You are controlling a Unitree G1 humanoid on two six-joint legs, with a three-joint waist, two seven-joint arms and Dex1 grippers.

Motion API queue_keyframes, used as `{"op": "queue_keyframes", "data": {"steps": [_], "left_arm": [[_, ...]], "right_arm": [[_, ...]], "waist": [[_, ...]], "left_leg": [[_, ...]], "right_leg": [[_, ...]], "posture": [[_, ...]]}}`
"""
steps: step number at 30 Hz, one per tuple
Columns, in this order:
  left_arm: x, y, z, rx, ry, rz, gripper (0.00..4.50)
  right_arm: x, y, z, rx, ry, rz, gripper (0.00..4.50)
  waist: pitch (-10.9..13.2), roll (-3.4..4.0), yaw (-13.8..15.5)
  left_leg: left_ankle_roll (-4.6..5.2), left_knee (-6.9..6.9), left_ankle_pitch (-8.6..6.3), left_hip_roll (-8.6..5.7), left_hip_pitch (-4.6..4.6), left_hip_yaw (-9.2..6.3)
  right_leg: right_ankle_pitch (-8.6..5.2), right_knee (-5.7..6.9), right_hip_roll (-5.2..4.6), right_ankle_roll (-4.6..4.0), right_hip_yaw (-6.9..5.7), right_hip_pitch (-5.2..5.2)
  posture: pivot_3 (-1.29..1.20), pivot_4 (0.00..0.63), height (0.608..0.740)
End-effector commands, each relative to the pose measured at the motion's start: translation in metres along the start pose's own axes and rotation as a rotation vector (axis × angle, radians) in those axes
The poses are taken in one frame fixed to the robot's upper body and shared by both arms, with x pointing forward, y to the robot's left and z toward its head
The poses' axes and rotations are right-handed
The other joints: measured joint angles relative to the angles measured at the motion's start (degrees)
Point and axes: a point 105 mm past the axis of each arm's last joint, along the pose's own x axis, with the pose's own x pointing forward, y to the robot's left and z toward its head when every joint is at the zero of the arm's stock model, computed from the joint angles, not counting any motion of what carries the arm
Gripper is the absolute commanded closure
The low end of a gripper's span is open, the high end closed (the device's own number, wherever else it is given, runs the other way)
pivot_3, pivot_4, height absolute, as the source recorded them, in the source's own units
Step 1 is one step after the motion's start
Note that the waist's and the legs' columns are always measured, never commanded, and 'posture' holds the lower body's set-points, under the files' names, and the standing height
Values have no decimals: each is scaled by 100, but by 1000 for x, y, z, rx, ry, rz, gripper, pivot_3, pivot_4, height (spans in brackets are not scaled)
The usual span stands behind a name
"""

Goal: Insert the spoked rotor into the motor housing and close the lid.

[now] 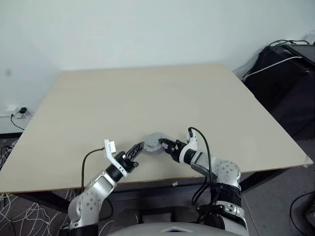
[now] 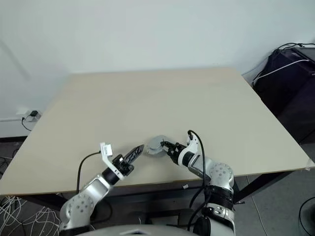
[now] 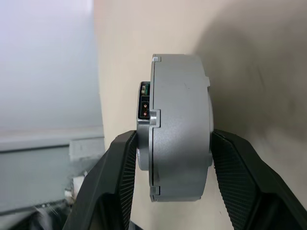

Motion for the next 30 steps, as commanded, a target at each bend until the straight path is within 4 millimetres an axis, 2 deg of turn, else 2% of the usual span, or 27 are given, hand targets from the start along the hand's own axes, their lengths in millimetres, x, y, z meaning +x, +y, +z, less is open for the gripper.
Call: {"op": "queue_keyframes", "data": {"steps": [1,8,14,17,19,23,28,29,30], "left_arm": [[-3,-14,8,-65,-84,-40,4500],[-20,11,18,-332,-365,110,4500],[-19,12,21,-368,-397,117,4500],[-16,9,23,-393,-395,92,3880],[-12,6,25,-405,-391,72,3263],[-6,2,28,-432,-390,35,1931],[-2,0,24,-488,-376,5,309],[-2,0,24,-494,-376,1,20],[-2,-1,24,-499,-378,-4,20]], "right_arm": [[11,35,-21,57,16,169,2387],[4,69,-10,58,-39,311,2387],[-1,90,-4,47,-59,376,2387],[-2,102,-9,34,-37,411,2387],[-2,107,-15,28,-10,424,2387],[0,108,-30,26,56,426,2387],[0,106,-32,32,67,419,2387],[0,106,-32,33,68,418,2387],[0,105,-32,35,68,414,2387]], "waist": [[5,6,9],[25,12,25],[28,12,63],[29,14,60],[29,14,57],[29,14,58],[29,14,62],[29,14,62],[29,14,61]], "left_leg": [[0,2,0,1,0,-1],[-1,0,-1,3,-10,-3],[0,0,-2,2,-23,-5],[3,0,-3,2,-29,-5],[5,-1,-4,2,-31,-5],[5,-3,-4,2,-32,-5],[8,-2,-4,0,-31,-4],[9,-2,-5,-1,-31,-4],[9,-2,-5,-1,-31,-4]], "right_leg": [[-16,0,0,22,-3,2],[-21,-1,-2,17,-4,-9],[-17,-22,-2,5,-9,-11],[-4,-34,1,-16,-9,-12],[-3,-37,2,-16,-9,-13],[-3,-37,3,-16,-9,-12],[-3,-45,3,-18,-10,-10],[-3,-47,3,-18,-10,-8],[-3,-51,3,-18,-10,-8]], "posture": [[0,0,740],[0,0,740],[0,0,740],[0,0,740],[0,0,740],[0,0,740],[0,0,740],[0,0,740],[0,0,740]]}}
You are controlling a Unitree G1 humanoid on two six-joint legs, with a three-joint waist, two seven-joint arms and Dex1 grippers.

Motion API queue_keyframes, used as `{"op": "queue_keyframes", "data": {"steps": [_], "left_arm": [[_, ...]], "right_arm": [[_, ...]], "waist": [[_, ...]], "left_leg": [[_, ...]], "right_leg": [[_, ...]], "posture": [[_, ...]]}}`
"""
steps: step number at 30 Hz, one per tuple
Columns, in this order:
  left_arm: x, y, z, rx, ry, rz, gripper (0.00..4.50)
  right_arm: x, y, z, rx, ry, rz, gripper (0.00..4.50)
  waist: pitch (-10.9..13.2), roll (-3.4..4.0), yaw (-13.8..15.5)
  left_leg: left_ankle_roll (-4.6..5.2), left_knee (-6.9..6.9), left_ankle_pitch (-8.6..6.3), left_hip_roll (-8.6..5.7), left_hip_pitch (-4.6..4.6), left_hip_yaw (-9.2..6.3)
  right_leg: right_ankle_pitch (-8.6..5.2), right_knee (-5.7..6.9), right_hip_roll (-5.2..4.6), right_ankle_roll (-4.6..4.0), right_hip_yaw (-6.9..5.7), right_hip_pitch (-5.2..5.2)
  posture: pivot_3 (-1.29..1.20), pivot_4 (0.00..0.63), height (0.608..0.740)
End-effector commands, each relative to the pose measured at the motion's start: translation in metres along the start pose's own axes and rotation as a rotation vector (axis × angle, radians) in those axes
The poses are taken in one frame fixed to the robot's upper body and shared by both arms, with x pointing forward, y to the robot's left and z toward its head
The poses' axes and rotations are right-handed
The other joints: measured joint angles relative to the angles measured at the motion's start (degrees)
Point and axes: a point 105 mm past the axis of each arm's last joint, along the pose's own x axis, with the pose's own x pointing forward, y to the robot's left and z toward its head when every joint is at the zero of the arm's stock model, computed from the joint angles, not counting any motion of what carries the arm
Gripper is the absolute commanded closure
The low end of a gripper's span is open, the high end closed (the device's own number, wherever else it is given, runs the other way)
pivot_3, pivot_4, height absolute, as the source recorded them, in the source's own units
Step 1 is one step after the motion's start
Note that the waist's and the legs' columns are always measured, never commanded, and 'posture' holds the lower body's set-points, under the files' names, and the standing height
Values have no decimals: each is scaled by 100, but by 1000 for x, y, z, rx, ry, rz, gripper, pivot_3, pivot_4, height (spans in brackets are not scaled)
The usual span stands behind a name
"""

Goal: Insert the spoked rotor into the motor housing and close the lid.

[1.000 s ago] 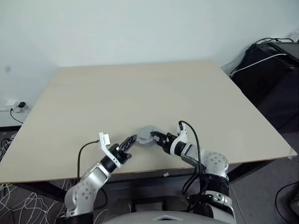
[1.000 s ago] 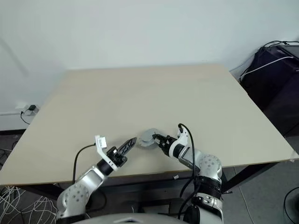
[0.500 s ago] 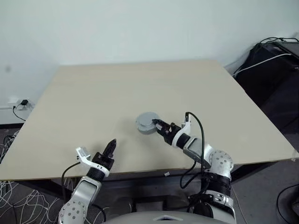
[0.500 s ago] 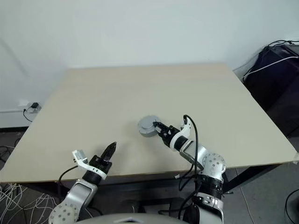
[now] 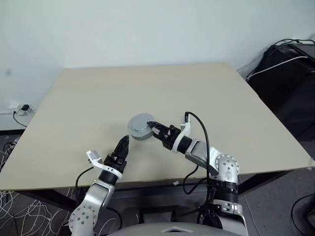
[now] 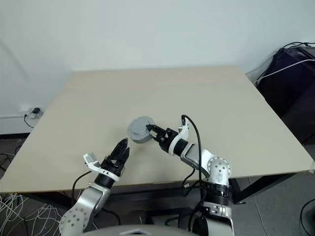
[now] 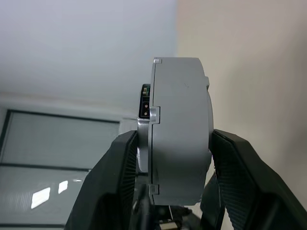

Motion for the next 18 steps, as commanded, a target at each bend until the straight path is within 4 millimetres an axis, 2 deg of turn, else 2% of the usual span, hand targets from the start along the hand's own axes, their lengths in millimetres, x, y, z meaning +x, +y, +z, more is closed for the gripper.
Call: {"op": "queue_keyframes", "data": {"steps": [1,18], "left_arm": [[11,-17,-9,-101,-34,-94,20],[11,-16,-15,-177,-35,-115,20]], "right_arm": [[9,21,-19,78,11,131,2387],[10,23,-30,69,70,127,2387]], "waist": [[0,0,-1],[0,0,-3]], "left_leg": [[0,0,0,0,0,1],[3,4,0,3,-1,8]], "right_leg": [[1,-1,0,0,0,1],[8,-12,5,-12,3,5]], "posture": [[0,0,740],[0,0,740]]}}
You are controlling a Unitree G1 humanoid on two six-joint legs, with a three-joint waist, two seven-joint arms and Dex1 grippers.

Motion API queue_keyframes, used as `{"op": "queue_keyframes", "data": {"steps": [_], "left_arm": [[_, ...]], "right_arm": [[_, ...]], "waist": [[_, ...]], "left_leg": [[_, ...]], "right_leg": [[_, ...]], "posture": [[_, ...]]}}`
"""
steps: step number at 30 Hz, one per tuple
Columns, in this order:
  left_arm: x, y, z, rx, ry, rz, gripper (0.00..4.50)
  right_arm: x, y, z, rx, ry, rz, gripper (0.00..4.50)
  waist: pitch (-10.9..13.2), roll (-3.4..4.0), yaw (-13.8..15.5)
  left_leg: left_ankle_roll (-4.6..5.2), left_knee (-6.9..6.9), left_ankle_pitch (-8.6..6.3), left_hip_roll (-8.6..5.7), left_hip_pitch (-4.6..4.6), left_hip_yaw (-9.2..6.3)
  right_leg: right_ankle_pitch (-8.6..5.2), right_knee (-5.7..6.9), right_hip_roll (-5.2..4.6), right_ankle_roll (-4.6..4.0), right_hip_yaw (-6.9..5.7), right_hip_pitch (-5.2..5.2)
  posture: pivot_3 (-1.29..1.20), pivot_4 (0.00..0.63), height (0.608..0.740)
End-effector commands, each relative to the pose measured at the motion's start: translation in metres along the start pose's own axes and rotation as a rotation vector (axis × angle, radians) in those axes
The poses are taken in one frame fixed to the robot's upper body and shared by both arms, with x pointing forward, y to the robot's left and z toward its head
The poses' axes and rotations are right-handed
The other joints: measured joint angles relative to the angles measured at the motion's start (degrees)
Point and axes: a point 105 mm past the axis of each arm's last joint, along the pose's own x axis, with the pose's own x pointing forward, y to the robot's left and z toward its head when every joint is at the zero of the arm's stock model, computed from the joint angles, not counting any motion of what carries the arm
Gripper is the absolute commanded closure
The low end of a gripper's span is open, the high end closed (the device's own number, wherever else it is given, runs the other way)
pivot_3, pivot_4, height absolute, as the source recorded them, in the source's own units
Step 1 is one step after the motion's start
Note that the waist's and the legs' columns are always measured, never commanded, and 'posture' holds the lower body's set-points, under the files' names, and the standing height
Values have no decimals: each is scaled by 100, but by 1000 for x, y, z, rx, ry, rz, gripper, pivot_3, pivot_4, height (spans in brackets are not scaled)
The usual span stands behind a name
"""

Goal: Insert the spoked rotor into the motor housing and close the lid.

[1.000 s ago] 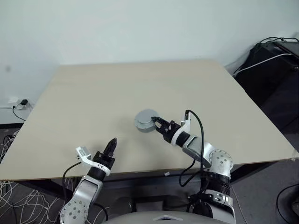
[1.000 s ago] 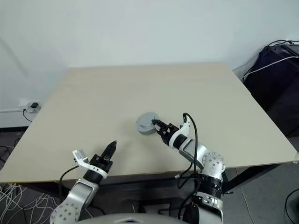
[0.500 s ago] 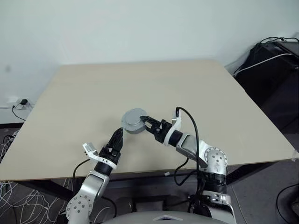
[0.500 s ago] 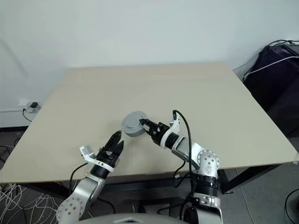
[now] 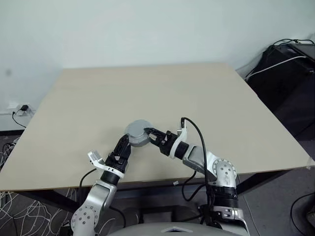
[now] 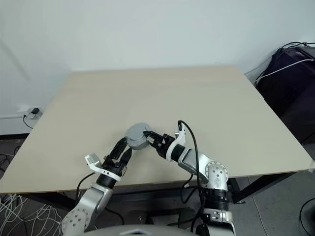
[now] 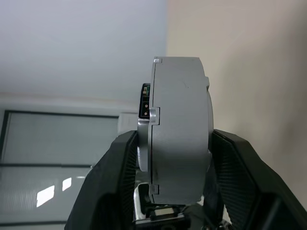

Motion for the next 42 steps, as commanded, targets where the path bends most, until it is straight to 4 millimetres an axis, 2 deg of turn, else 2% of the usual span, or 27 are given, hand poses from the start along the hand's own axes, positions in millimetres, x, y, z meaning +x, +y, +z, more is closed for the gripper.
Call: {"op": "queue_keyframes", "data": {"steps": [1,5,13,16,20,22,30,37,42], "left_arm": [[10,-12,-11,-90,-28,-71,20],[13,-13,-11,-103,-27,-82,20],[15,-15,-11,-106,-27,-98,20],[15,-15,-10,-106,-29,-102,621],[14,-17,-9,-106,-38,-108,1917],[14,-18,-9,-107,-41,-111,2290],[15,-19,-9,-110,-55,-119,2296],[18,-19,-8,-107,-76,-126,2301],[18,-19,-8,-106,-87,-128,2366]], "right_arm": [[7,27,-16,34,37,141,2387],[8,28,-26,35,92,151,2387],[8,27,-29,36,107,142,2387],[8,25,-27,39,99,133,2387],[8,21,-24,48,82,118,2387],[8,19,-23,53,76,110,2387],[8,14,-22,25,74,72,2387],[7,6,-9,-63,-14,2,2387],[4,0,-2,-59,-64,-29,795]], "waist": [[0,-1,2],[0,0,-4],[-1,-1,3],[-1,-1,3],[-1,-1,4],[-1,-2,3],[-1,-2,3],[-2,-2,3],[-4,-3,5]], "left_leg": [[0,0,0,0,0,0],[1,-1,-1,1,-1,-1],[1,7,-1,1,1,0],[1,7,-1,1,1,0],[2,7,0,1,1,0],[2,7,0,1,1,0],[2,7,0,1,1,0],[2,8,0,2,2,1],[2,9,0,1,4,2]], "right_leg": [[0,0,0,0,0,0],[0,0,1,0,1,0],[1,-1,1,0,0,3],[2,-1,2,0,0,2],[2,-1,2,-1,0,3],[2,-1,2,0,1,3],[3,-1,3,-3,1,4],[4,-1,5,-1,1,4],[5,-1,5,0,2,6]], "posture": [[0,0,740],[0,0,740],[0,0,740],[0,0,740],[0,0,740],[0,0,740],[0,0,740],[0,0,740],[0,0,740]]}}
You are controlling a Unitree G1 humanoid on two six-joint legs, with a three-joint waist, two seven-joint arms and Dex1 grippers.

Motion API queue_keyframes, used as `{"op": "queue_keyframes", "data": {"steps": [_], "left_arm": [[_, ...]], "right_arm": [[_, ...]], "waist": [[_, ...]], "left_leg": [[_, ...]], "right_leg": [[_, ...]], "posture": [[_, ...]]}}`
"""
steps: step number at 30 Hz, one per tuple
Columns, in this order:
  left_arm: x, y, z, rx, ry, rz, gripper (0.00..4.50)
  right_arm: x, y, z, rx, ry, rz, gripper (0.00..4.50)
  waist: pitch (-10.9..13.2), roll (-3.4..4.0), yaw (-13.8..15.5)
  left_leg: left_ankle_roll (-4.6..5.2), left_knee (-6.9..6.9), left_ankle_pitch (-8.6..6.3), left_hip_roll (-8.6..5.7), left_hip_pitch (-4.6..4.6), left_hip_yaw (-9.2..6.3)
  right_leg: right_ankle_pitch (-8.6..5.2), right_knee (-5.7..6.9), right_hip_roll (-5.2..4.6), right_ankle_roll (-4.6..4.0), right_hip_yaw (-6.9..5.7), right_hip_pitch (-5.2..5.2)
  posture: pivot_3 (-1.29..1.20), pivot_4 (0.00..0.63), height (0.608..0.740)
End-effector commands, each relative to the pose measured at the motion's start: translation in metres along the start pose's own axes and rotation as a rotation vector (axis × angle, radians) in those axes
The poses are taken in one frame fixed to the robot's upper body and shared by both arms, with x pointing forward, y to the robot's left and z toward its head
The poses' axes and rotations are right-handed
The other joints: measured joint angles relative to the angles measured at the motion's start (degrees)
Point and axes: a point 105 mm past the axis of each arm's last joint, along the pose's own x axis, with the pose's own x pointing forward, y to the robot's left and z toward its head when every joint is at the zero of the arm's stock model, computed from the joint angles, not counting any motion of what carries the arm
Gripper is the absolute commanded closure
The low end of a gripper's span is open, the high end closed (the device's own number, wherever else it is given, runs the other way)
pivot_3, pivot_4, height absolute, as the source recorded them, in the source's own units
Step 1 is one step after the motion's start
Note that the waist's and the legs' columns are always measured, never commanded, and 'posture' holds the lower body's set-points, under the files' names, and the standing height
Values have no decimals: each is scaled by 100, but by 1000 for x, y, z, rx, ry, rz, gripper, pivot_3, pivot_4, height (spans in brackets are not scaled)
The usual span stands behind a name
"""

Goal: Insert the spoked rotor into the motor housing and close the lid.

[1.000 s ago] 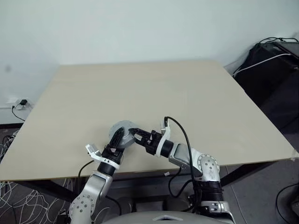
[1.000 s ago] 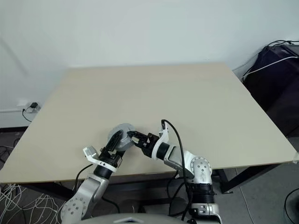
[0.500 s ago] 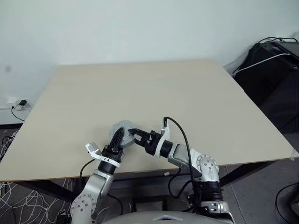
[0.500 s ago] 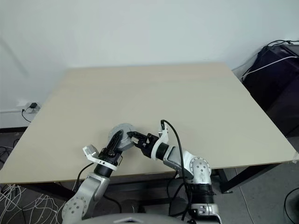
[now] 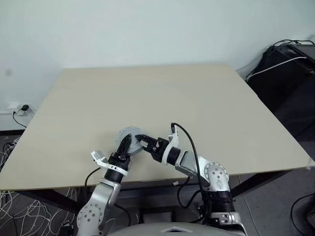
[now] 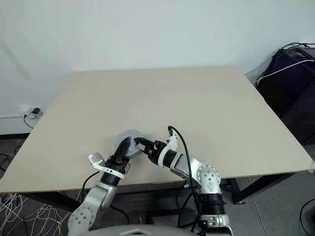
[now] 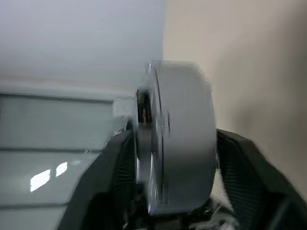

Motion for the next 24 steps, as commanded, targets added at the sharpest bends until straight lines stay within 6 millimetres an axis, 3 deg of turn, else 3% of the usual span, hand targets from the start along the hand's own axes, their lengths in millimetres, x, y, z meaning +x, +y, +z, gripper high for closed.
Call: {"op": "queue_keyframes", "data": {"steps": [1,3,9,17,24], "left_arm": [[13,-20,-8,-65,-51,-104,2366],[13,-20,-7,-63,-53,-103,2366],[13,-20,-4,-43,-79,-95,2366],[20,-28,30,60,-178,-107,2366],[56,-7,58,110,-274,17,2366]], "right_arm": [[-5,8,15,-20,-82,18,472],[-7,5,19,-9,-106,8,0],[-15,0,26,-26,-150,-8,0],[-25,2,30,-280,-139,-39,0],[-31,-16,29,-550,-118,-182,0]], "waist": [[0,0,0],[0,0,-1],[0,1,-1],[0,-1,7],[-8,-14,27]], "left_leg": [[0,0,0,0,0,0],[0,0,0,1,0,0],[0,0,0,1,0,0],[-1,5,1,3,0,2],[-1,31,2,3,2,4]], "right_leg": [[0,0,0,0,0,-1],[0,0,1,0,0,-1],[1,0,1,0,1,-1],[2,0,4,1,0,1],[25,-4,14,17,-1,19]], "posture": [[0,0,740],[0,0,740],[0,0,740],[0,0,740],[0,0,740]]}}
